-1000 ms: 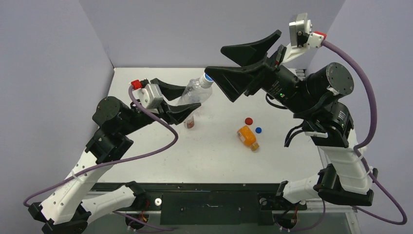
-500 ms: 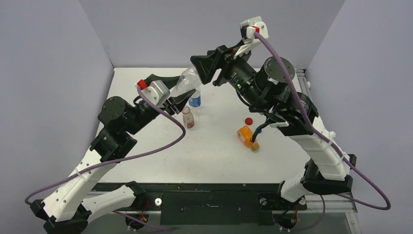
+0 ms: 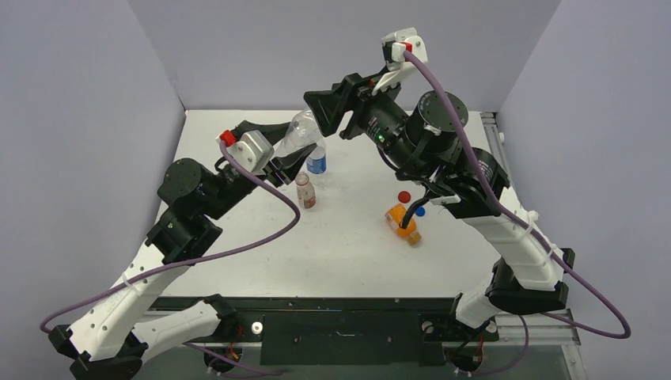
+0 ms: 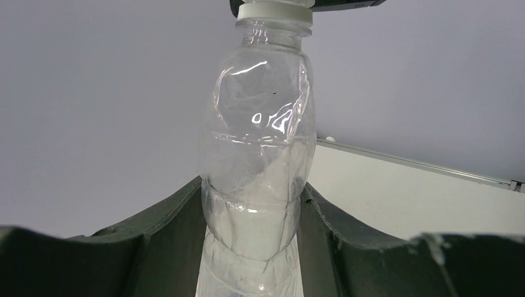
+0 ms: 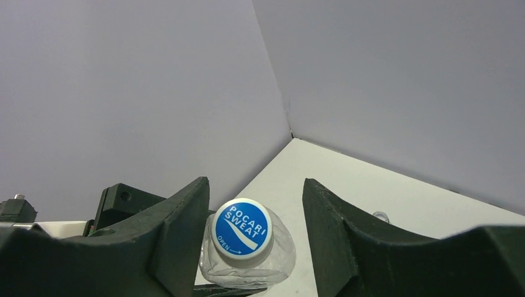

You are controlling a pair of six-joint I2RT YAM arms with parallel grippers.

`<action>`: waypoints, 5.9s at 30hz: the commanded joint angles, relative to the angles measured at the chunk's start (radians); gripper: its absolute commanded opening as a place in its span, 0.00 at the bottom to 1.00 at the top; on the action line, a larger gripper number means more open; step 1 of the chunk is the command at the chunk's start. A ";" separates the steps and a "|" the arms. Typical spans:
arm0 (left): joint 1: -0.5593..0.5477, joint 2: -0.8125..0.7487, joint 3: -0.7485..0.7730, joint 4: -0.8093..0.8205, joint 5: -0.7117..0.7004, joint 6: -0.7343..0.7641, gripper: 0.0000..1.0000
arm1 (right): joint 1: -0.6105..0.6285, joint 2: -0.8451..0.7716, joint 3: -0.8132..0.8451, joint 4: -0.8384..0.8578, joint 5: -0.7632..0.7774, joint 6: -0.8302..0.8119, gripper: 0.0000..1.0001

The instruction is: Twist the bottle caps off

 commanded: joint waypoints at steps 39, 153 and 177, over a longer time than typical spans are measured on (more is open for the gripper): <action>0.083 0.010 0.109 0.022 0.654 -0.515 0.00 | -0.288 -0.286 -0.199 0.190 -0.886 -0.008 0.00; 0.119 -0.174 -0.131 -0.288 0.116 -0.136 0.97 | -0.217 -0.233 -0.759 0.217 -0.256 -0.112 0.00; 0.127 -0.252 -0.148 -0.408 0.051 -0.119 0.97 | -0.303 0.090 -1.173 0.975 -0.103 -0.081 0.00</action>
